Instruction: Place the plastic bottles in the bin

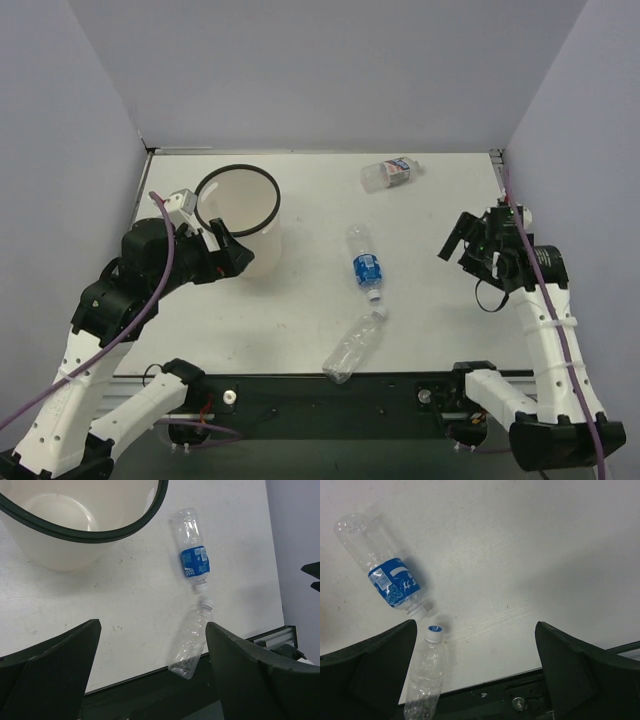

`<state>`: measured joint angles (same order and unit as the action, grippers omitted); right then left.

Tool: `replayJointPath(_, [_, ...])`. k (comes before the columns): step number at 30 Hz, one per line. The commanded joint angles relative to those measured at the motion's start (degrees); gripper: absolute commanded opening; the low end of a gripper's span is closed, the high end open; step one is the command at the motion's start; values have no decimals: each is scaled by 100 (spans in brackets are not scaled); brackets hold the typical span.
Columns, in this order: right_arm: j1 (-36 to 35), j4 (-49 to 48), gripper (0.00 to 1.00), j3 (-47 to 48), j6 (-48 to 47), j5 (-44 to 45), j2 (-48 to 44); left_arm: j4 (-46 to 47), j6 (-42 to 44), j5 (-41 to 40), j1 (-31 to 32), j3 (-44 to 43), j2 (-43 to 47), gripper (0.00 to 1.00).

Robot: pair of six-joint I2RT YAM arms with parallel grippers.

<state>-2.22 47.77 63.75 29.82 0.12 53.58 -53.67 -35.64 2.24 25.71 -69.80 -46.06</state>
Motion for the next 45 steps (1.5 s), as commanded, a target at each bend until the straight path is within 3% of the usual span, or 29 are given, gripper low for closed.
replayJointPath(1, [-803,-118,99,436,-258,382,703,550,276,153,-40,-51,27,97])
replayJointPath(10, [-1921,-584,98,1772,-582,340,2875,700,233,303,-40,-16,1,97])
replayJointPath(19, [-2072,-585,93,3326,-846,-187,4906,639,180,163,-40,28,185,97])
replayJointPath(26, [-2169,-470,91,3987,-811,-469,6110,577,110,-30,-40,19,264,97])
replayJointPath(33, [-2327,-470,91,4040,-943,-443,6709,568,83,-136,-40,28,273,97])
replayJointPath(40, [-2353,-505,71,4058,-1075,-329,6982,629,74,4,-40,10,194,97])
replayJointPath(45, [-2424,-855,65,3751,-1216,-188,6271,718,145,163,-40,-42,124,98])
